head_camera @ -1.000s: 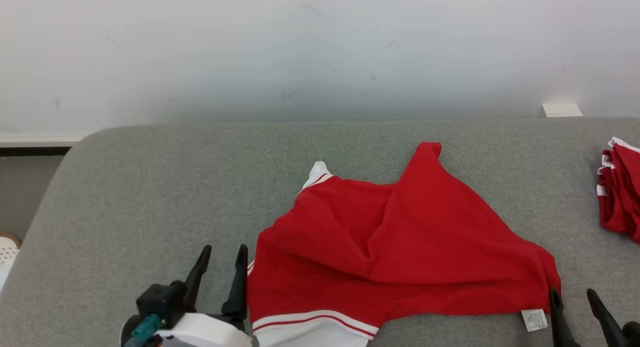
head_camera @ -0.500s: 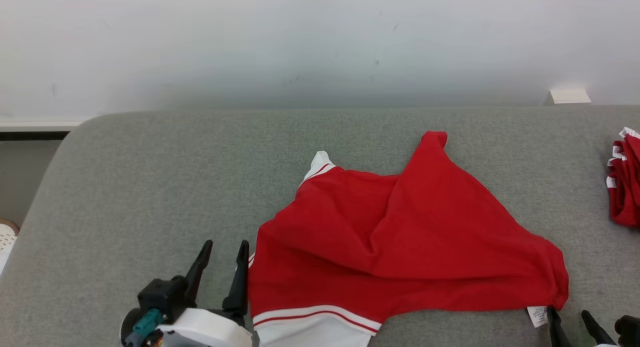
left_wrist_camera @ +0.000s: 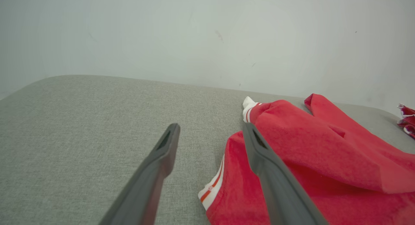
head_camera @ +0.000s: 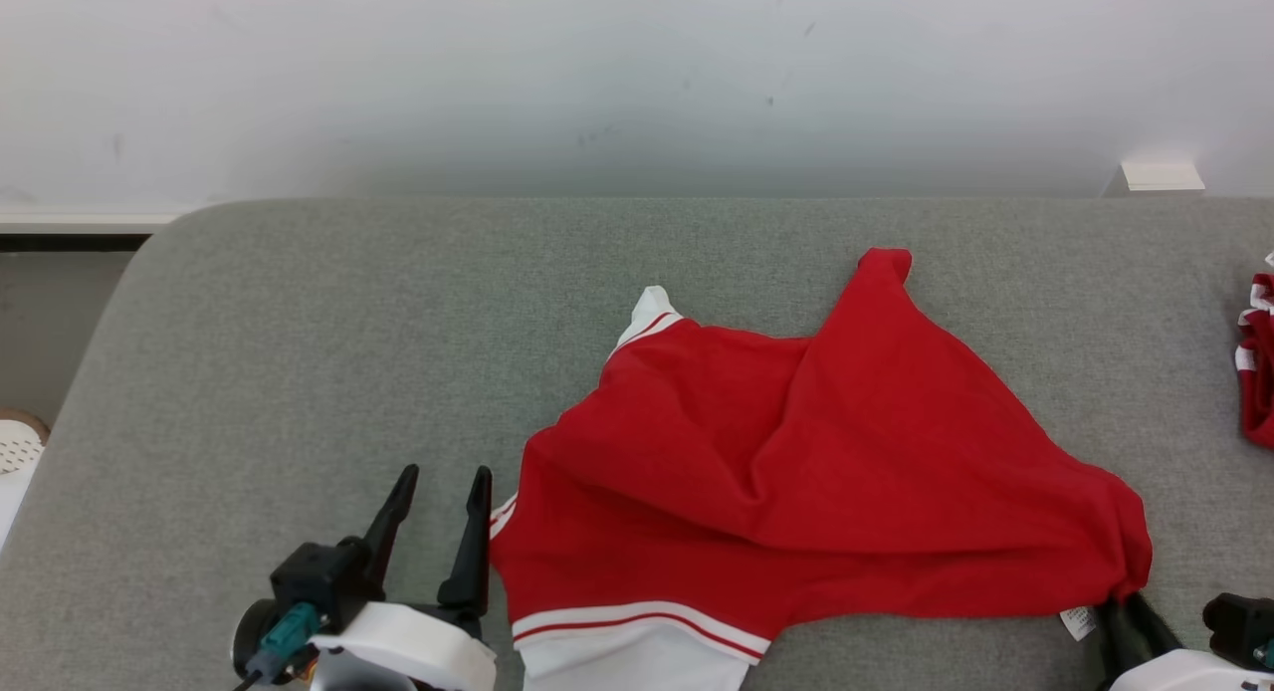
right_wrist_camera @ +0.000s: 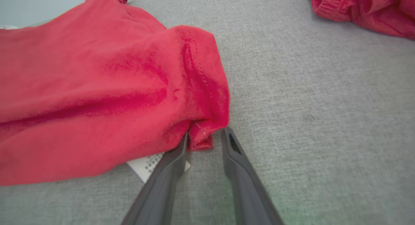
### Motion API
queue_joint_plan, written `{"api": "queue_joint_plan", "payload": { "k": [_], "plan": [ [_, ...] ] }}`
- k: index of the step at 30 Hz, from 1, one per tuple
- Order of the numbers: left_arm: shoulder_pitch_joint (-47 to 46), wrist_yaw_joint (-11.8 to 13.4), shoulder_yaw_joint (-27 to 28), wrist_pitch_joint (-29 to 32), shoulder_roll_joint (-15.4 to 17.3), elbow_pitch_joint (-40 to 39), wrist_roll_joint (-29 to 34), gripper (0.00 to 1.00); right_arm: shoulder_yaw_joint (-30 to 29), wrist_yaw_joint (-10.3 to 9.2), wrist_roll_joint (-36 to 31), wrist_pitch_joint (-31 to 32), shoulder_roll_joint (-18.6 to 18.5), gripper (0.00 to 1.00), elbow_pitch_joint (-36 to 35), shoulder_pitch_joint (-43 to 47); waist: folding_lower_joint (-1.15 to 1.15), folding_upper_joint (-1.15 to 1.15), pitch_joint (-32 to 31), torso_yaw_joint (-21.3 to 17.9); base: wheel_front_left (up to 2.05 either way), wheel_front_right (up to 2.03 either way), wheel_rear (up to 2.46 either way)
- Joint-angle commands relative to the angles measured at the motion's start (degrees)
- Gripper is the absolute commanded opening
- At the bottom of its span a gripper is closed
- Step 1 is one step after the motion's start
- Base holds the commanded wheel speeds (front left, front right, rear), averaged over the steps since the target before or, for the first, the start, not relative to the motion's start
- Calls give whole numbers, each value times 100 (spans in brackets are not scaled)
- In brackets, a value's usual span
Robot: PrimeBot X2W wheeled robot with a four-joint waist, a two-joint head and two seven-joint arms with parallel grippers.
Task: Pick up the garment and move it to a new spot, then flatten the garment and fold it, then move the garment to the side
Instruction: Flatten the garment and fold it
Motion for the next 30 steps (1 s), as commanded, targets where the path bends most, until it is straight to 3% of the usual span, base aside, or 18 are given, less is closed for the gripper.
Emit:
{"api": "queue_joint_plan", "payload": {
  "k": [1, 9, 19, 20, 21, 22, 30],
  "plan": [
    [-18, -8, 19, 0, 39, 24, 18, 100, 65, -11, 38, -23, -31, 0, 87, -14, 0, 0, -15, -3, 0, 0, 0],
    [79, 33, 54, 0, 17, 3, -11, 100, -30, -12, 31, -280, -375, 0, 66, 1, 0, 0, -74, -85, 0, 0, 0],
    [110, 35, 61, 0, -4, 29, -59, 100, -12, -13, -181, 259, -791, 0, -288, 354, 0, 0, -129, -195, 0, 0, 0],
    [107, 32, 59, 0, -6, 40, -63, 100, -44, -13, -220, 294, -814, 18, -295, 369, 0, 0, -140, -200, 0, 0, 0],
    [103, 29, 55, 0, -6, 48, -68, 100, -71, -13, -237, 299, -814, 79, -301, 380, 0, 0, -147, -204, 0, 0, 0],
    [99, 27, 47, 0, -9, 58, -70, 100, -104, -13, -247, 305, -788, 100, -300, 387, 0, 0, -157, -205, 0, 0, 0],
    [111, 28, 43, 0, -18, 129, -113, 100, -359, -12, -356, 135, -584, 100, -688, 368, 0, 0, -264, -199, 0, 0, 0]
  ]
}}
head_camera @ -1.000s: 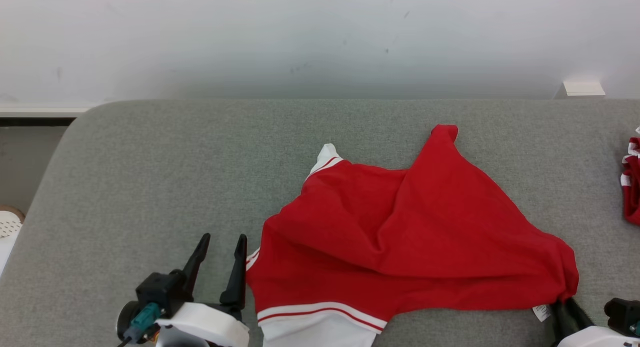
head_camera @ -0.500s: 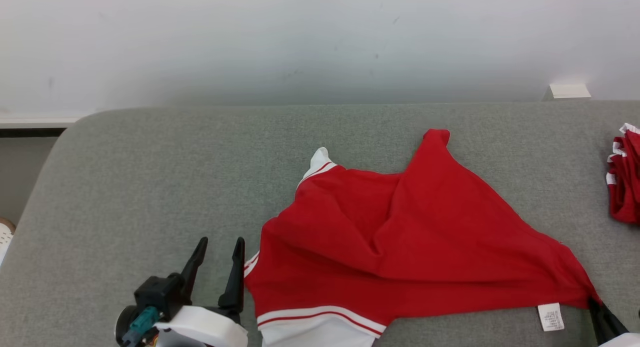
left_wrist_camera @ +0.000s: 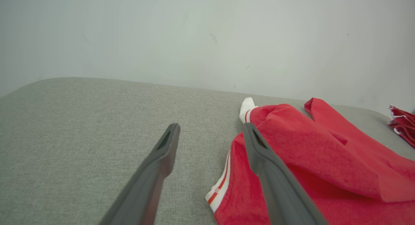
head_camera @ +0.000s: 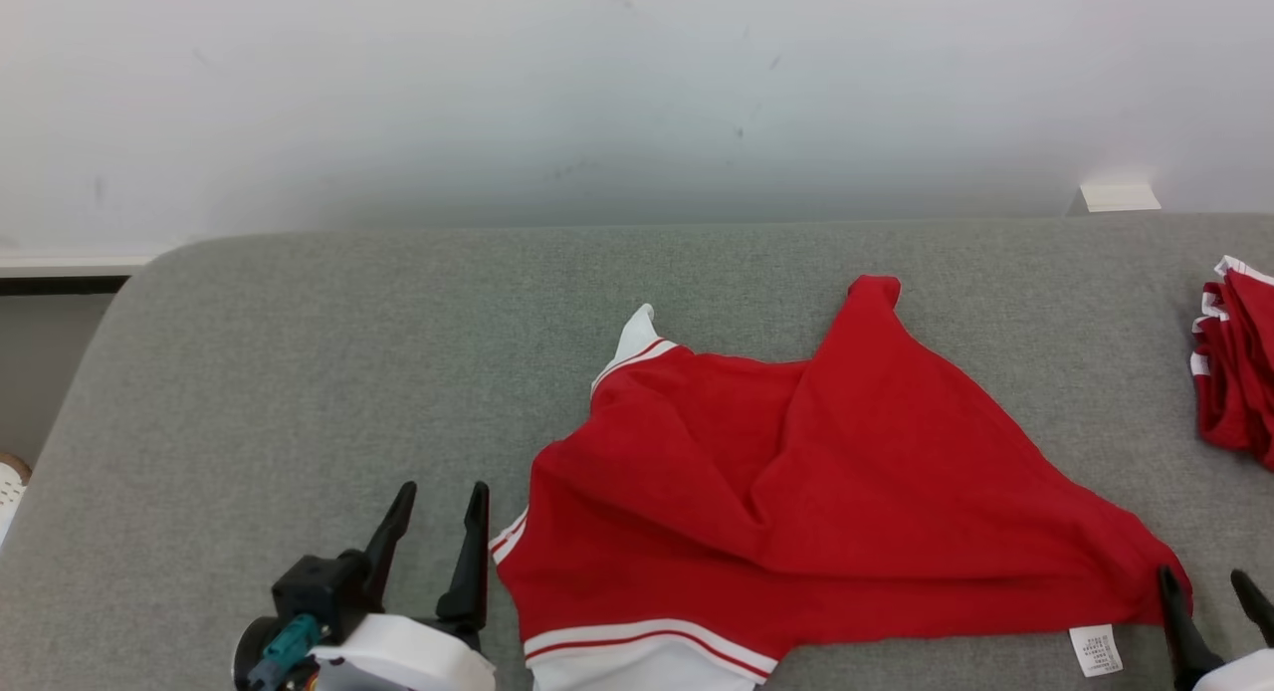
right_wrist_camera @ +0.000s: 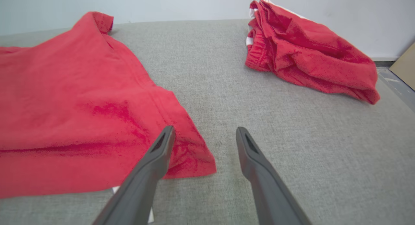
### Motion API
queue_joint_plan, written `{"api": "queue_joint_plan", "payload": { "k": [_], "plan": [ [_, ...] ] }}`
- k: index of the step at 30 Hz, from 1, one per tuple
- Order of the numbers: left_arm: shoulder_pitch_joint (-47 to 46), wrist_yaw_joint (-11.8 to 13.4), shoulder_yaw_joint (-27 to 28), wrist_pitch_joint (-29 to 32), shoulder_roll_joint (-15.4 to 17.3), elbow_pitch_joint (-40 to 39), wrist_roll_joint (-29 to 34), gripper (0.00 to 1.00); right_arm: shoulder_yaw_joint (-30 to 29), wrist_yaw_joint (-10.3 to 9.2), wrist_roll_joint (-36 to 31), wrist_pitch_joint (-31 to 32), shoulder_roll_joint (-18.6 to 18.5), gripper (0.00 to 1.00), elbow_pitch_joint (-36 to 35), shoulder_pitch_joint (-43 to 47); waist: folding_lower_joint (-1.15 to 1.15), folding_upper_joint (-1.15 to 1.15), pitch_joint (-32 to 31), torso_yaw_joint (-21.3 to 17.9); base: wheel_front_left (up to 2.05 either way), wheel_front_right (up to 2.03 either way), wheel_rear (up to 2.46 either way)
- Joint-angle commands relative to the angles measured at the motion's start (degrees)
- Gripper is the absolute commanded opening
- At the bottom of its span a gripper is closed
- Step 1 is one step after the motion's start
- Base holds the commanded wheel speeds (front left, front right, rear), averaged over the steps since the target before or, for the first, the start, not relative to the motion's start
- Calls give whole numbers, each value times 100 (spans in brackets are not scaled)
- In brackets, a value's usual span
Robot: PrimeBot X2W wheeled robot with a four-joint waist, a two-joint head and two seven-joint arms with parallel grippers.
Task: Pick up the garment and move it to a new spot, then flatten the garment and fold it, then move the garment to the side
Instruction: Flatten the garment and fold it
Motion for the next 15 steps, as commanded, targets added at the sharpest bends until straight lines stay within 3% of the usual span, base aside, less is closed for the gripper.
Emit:
{"api": "queue_joint_plan", "payload": {
  "k": [1, 5, 15],
  "plan": [
    [29, -9, 12, 0, 21, 18, -98, 100, -42, -13, -60, -72, 5, 100, -159, 41, 0, 0, -22, -5, 0, 0, 0],
    [3, -26, 12, 63, 81, 191, -100, 100, -75, -13, -170, -282, 156, 100, -619, 50, 0, 0, -83, -40, 0, 0, 0],
    [-390, -159, -208, 1386, 438, 804, -164, 100, 33, -13, -314, -526, 612, 100, -1321, 232, 0, 0, -123, -231, 0, 0, 0]
  ]
}}
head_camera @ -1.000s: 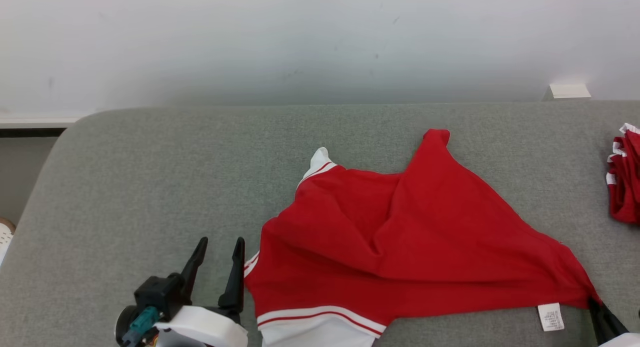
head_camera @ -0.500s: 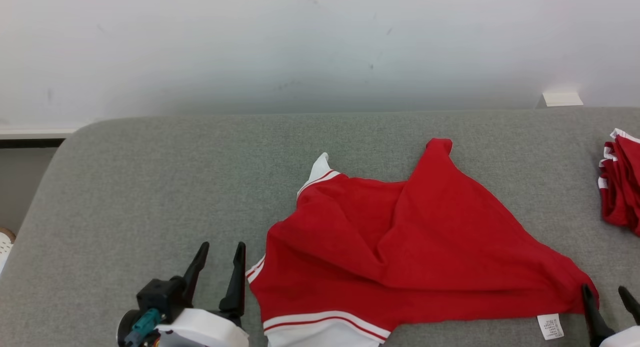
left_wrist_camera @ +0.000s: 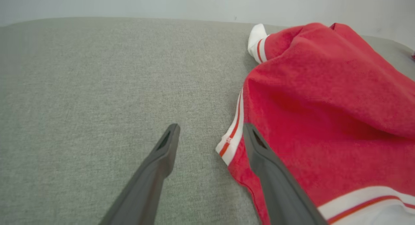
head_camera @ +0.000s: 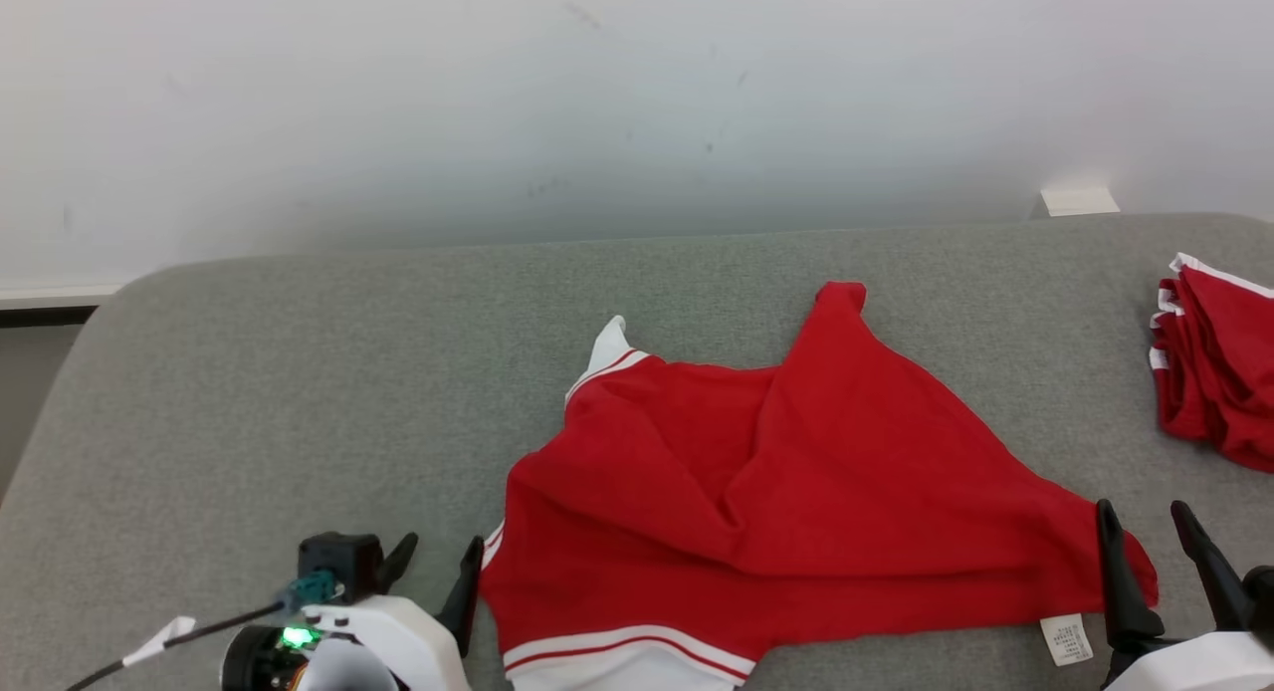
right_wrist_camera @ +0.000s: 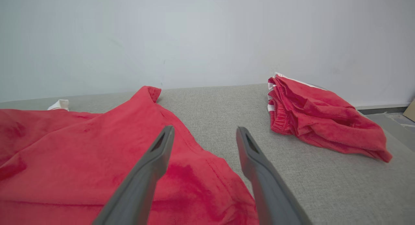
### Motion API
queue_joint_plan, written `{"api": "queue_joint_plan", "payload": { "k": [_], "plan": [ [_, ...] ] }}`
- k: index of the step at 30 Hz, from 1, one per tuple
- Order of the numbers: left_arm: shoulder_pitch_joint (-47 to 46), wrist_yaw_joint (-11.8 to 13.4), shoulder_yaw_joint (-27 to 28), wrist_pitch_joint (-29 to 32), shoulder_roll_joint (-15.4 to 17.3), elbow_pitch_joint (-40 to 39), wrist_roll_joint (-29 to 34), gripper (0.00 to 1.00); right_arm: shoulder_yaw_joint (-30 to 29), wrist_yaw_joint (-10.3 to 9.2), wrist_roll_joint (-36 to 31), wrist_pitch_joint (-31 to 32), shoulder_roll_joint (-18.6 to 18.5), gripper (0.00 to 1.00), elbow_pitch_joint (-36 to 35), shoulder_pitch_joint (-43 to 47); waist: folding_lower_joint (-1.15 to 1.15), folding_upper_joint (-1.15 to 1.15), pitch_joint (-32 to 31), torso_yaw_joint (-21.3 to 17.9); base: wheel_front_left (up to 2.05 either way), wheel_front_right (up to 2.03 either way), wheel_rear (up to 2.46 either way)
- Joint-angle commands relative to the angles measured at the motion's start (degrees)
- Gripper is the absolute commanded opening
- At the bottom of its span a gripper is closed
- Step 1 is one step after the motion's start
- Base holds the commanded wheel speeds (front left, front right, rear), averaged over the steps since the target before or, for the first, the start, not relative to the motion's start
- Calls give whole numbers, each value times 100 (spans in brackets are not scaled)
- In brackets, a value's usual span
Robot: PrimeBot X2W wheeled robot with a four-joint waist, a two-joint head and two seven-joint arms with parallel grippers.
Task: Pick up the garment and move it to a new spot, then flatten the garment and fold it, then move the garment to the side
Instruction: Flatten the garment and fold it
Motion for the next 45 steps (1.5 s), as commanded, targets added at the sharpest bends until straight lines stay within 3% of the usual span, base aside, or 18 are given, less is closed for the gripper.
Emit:
{"api": "queue_joint_plan", "payload": {
  "k": [1, 11, 15, 16, 17, 18, 19, 32, 39, 45],
  "plan": [
    [-63, -12, -10, 51, 44, 33, -20, 100, 3, -13, -11, -11, 19, 100, -21, 65, 0, 0, 12, -30, 0, 0, 0],
    [-209, -108, -153, 817, 117, 552, -363, 100, 126, -13, 69, -180, 115, 100, 31, -73, 0, 0, 54, -347, 0, 0, 0],
    [-231, -134, -271, 804, 122, 592, -486, 100, 130, -13, 144, -304, 108, 100, 117, -121, 0, 0, 91, -403, 0, 0, 0],
    [-228, -141, -288, 788, 137, 601, -517, 93, 132, -13, 146, -336, 113, 100, 141, -132, 0, 0, 95, -416, 0, 0, 0],
    [-230, -147, -307, 770, 150, 607, -553, 40, 141, -13, 154, -366, 113, 100, 166, -143, 0, 0, 100, -427, 0, 0, 0],
    [-236, -150, -322, 772, 164, 611, -586, 12, 156, -13, 166, -387, 108, 100, 187, -155, 0, 0, 106, -438, 0, 0, 0],
    [-245, -154, -337, 749, 182, 615, -611, 0, 162, -13, 177, -408, 97, 100, 208, -166, 0, 0, 107, -448, 0, 0, 0],
    [-699, -60, -99, 611, 762, 593, -637, 0, 203, -13, 179, -547, 61, 100, 350, -197, 0, 0, 74, -461, 0, 0, 0],
    [-1008, -103, 51, 567, 1008, 1123, -805, 0, 293, -13, 171, -531, 77, 100, 394, -234, 0, 0, 97, -525, 0, 0, 0],
    [-1260, -124, 131, 176, 1090, 1703, -965, 0, 367, -13, 164, -518, 98, 100, 429, -271, 0, 0, 103, -547, 0, 0, 0]
  ]
}}
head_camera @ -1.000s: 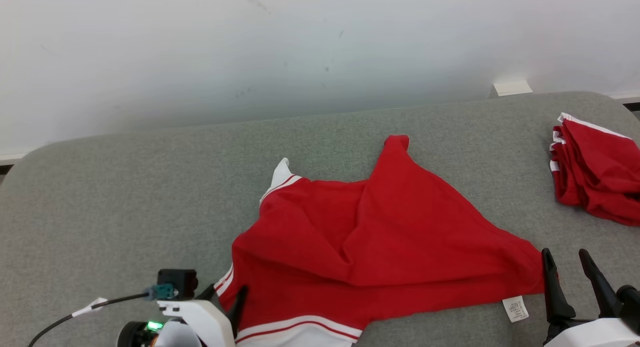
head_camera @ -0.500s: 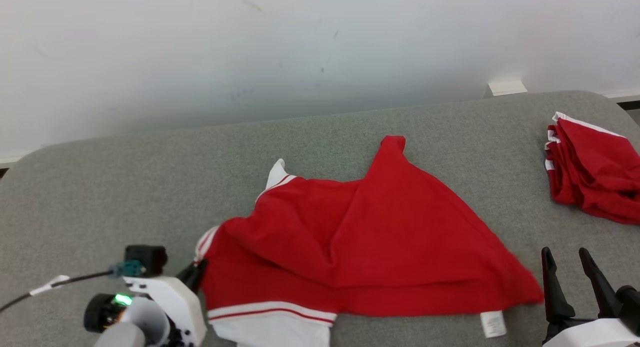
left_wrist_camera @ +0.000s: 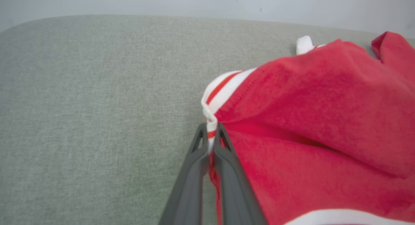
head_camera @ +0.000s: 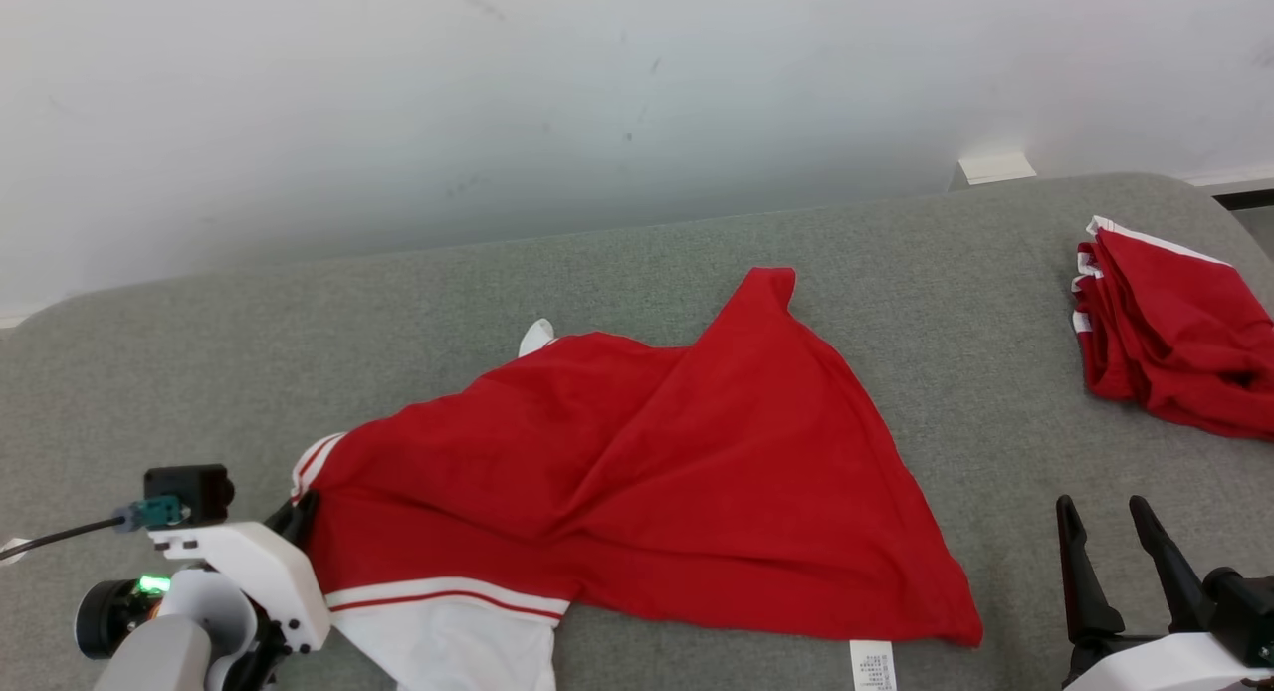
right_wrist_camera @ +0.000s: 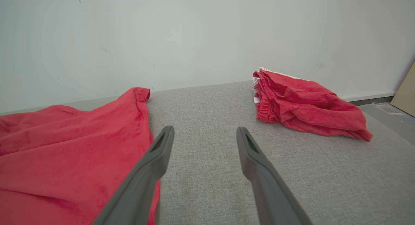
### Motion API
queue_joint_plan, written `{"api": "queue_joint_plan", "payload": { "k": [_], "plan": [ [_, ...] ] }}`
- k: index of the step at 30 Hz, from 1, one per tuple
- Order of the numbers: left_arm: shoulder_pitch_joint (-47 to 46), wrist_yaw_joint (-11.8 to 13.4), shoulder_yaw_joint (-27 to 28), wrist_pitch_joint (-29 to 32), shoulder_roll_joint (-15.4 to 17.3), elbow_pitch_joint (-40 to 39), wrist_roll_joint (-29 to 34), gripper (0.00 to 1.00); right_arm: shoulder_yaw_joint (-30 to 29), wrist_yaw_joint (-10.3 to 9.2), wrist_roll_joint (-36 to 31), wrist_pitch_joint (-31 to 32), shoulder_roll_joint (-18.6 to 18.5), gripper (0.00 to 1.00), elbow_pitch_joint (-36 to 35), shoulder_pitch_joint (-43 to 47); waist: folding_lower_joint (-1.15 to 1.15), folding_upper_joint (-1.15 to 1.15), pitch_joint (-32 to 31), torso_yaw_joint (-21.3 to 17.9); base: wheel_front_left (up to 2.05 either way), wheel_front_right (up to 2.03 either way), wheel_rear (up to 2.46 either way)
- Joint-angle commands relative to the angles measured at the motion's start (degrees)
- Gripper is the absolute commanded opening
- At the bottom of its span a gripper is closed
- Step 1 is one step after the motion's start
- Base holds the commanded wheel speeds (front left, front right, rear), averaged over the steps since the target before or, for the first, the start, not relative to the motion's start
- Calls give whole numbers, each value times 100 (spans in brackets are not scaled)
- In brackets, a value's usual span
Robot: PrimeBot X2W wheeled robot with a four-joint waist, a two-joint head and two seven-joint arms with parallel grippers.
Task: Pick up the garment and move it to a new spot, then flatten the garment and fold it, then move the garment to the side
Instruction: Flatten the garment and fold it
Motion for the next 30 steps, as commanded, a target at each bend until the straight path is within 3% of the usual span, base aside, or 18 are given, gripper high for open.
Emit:
{"api": "queue_joint_plan", "payload": {
  "k": [1, 2, 3, 4, 14, 22, 30],
  "plan": [
    [-70, -12, 3, -70, 54, 99, -100, 0, 20, -13, 10, 12, -8, 100, 1, -69, 0, 0, -2, 9, 0, 0, 0],
    [-106, -19, -11, -120, 45, 191, -133, 38, 34, -13, 15, 18, -3, 100, 9, -73, 0, 0, -2, 15, 0, 0, 0],
    [-142, -26, -43, -154, 36, 270, -137, 85, 45, -13, 26, 20, 0, 100, 13, -79, 0, 0, 2, 24, 0, 0, 0],
    [-173, -30, -85, -186, 24, 330, -148, 100, 55, -13, 37, 18, 1, 100, 19, -88, 0, 0, 5, 35, 0, 0, 0],
    [-70, -28, -318, -1444, -82, 63, -28, 100, 166, -13, 36, -160, -80, 100, -106, 2, 0, 0, -66, 226, 0, 0, 0],
    [688, 480, 36, -1677, -397, -1753, 329, 100, 197, -13, -83, -362, -148, 100, -634, 118, 0, 0, -114, 420, 0, 0, 0],
    [1743, 652, 431, -1675, -868, -3228, 742, 100, 185, -13, -162, -399, -173, 100, -1401, 389, 0, 0, -257, 484, 0, 0, 0]
  ]
}}
